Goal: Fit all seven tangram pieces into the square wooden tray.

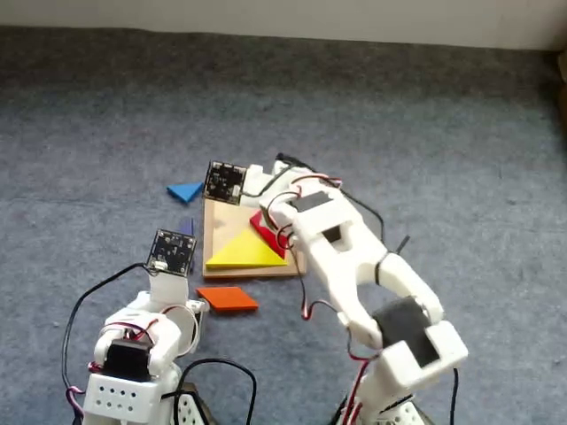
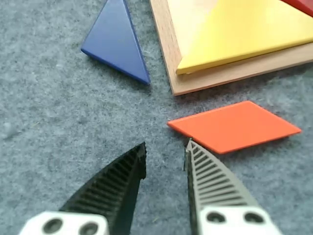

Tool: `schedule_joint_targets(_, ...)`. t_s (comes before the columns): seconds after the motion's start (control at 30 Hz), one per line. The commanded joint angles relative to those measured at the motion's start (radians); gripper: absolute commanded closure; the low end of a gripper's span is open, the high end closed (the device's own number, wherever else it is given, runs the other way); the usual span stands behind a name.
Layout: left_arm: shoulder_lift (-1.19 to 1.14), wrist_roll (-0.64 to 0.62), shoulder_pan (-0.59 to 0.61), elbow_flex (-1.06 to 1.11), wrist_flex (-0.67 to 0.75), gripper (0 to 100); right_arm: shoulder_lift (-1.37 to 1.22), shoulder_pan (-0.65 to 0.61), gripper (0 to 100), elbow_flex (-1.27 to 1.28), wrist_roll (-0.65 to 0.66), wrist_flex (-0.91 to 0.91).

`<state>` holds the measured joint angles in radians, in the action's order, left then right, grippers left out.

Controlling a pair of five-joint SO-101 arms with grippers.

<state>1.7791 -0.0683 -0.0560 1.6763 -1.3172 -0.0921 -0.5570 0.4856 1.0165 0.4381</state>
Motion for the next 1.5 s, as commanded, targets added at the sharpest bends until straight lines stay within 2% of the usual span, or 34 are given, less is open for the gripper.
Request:
schedule_joint_targets(0.0, 0.036, -0.006, -0.016, 0.019, -0.003, 85, 0.254, -0.001, 79.7, 0.036, -0.097, 0.165)
schedule_joint_targets(0.13, 0.036, -0.006, -0.016, 0.019, -0.003, 85, 0.398, 0.048, 89.5, 0.081, -0.224, 0.271)
schedule_joint_targets(0.3, 0.036, -0.006, -0.016, 0.019, -0.003, 85, 0.409, 0.114, 89.0, 0.102, -0.453, 0.344)
schedule_joint_targets(0.5, 0.036, -0.006, -0.016, 0.019, -0.003, 85, 0.269, 0.156, 71.1, 0.042, -0.769, 0.470)
schedule_joint_targets(0.57, 0.036, -0.006, -0.016, 0.019, -0.003, 85, 0.193, 0.156, 70.3, -0.015, -0.822, 0.501)
schedule_joint_targets(0.8, 0.036, -0.006, -0.016, 0.019, -0.003, 85, -0.073, 0.156, 70.3, -0.282, -0.898, 0.636)
schedule_joint_targets(0.97, 0.036, -0.006, -0.016, 0.019, -0.003, 85, -0.183, 0.156, 70.3, -0.412, -0.904, 0.716)
schedule_joint_targets(1.47, 0.036, -0.006, -0.016, 0.019, -0.003, 85, -0.219, 0.140, 70.3, -0.401, -0.922, 0.728)
